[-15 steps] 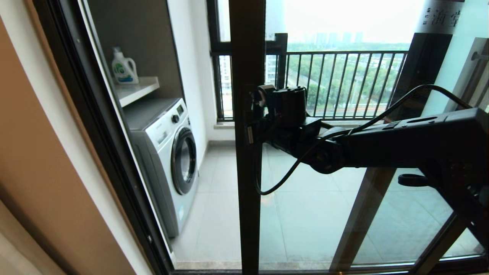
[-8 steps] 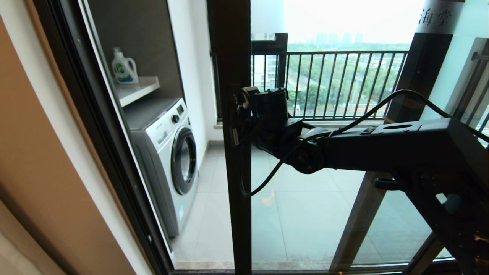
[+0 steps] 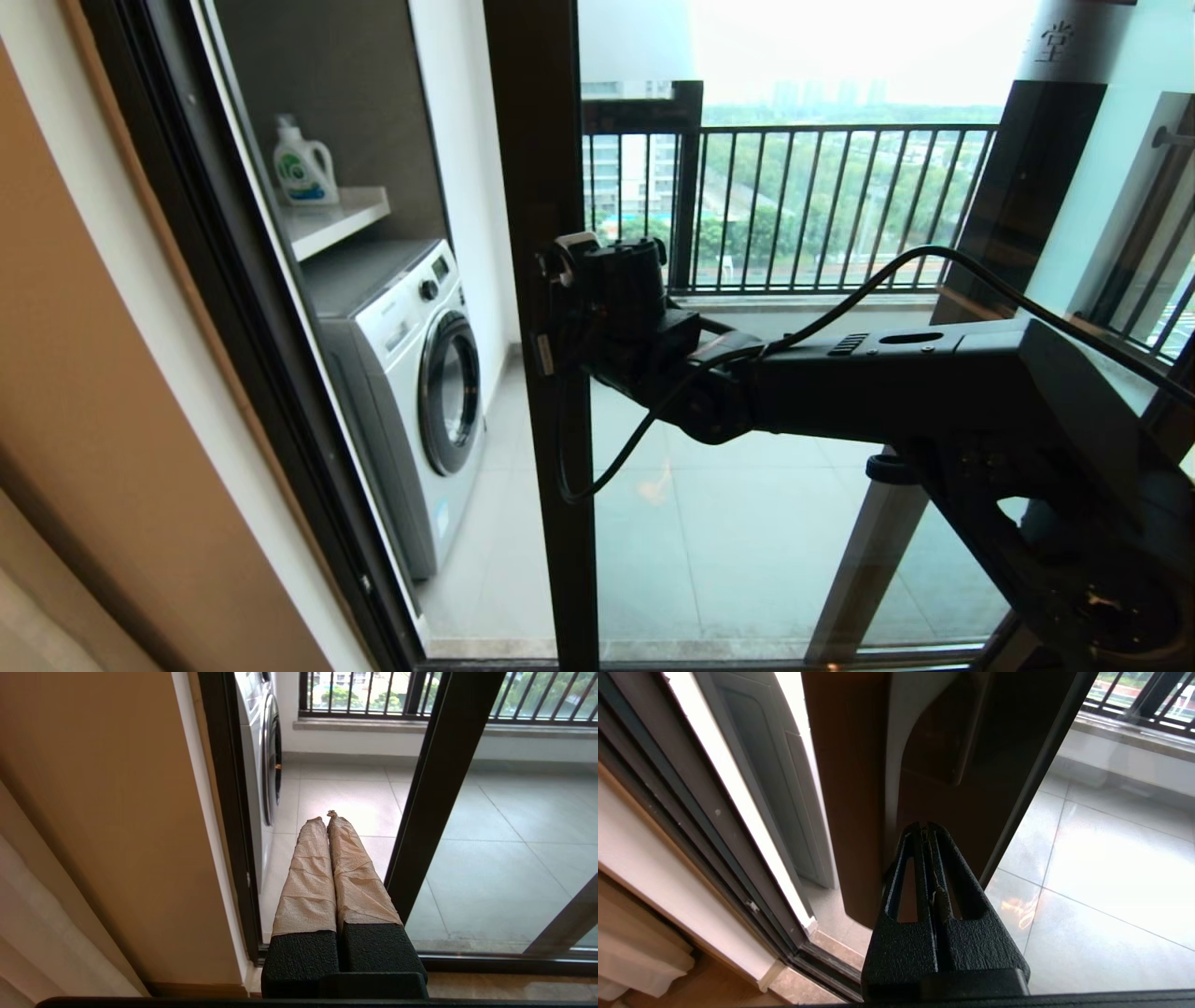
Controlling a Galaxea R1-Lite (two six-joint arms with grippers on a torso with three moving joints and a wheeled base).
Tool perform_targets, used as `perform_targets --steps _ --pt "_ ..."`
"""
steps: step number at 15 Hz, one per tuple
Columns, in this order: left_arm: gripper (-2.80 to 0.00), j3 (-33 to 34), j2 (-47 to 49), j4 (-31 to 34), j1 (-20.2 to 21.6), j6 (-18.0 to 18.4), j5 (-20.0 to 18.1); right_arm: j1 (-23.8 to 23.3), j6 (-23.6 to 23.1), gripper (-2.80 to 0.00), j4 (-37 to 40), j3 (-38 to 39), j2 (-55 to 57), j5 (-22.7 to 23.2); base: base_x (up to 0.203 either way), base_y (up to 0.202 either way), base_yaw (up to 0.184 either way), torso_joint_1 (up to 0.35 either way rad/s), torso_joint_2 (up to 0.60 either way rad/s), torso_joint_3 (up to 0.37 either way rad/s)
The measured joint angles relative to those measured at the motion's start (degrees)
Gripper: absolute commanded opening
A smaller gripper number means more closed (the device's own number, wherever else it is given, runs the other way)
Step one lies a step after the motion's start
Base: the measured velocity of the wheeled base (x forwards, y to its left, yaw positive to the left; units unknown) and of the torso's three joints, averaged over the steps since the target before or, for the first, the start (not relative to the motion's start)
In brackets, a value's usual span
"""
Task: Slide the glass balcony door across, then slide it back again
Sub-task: Close the slid door
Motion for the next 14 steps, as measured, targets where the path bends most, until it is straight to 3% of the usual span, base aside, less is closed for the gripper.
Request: perform_targets --steps 7,10,14 --pt "-2.8 0.0 0.0 0.0 0.0 0.0 0.0 0.7 0.4 -2.8 -0.3 4.0 -2.8 -0.6 0.0 0.0 0.0 0.0 0.0 0.0" --pt "-2.8 0.0 0.0 0.0 0.0 0.0 0.0 -0.2 0.4 -2.8 -0.8 13.9 -9.3 -0.8 0.0 0.0 0.0 0.0 0.0 0.0" --pt "-2.8 0.0 0.0 0.0 0.0 0.0 0.0 -2.6 0.4 -2.8 -5.3 34.9 -24.5 -2.6 0.0 0.0 0.0 0.0 0.0 0.0"
